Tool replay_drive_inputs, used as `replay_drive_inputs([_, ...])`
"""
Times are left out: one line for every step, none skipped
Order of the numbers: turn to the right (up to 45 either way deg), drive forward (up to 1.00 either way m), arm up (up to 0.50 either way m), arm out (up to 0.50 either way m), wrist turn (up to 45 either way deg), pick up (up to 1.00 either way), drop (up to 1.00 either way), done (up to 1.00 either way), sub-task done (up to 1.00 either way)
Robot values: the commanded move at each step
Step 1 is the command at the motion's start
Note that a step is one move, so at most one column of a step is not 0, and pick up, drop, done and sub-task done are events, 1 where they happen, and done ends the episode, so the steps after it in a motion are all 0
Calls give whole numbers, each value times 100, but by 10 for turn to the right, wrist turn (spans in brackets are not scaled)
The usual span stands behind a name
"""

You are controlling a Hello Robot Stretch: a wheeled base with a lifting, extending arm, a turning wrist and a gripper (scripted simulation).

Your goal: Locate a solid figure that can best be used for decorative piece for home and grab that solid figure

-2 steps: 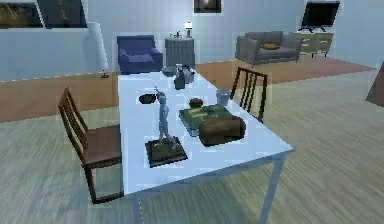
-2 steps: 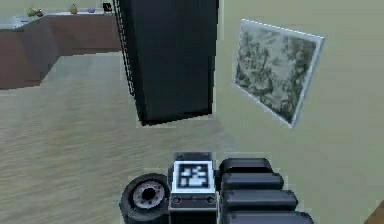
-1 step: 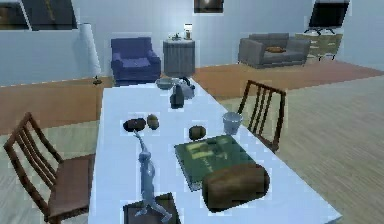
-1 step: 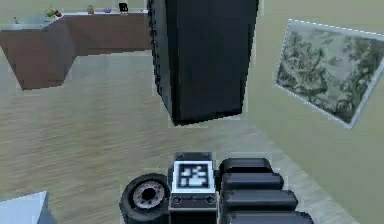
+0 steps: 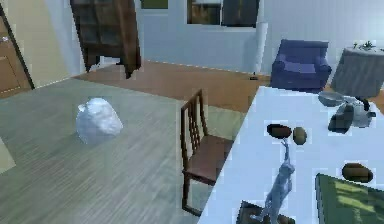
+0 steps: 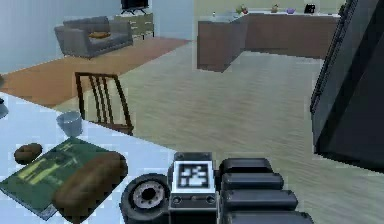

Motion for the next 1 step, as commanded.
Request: replay_drive_inputs([-450, 0, 0, 0, 0, 0, 0, 0, 0])
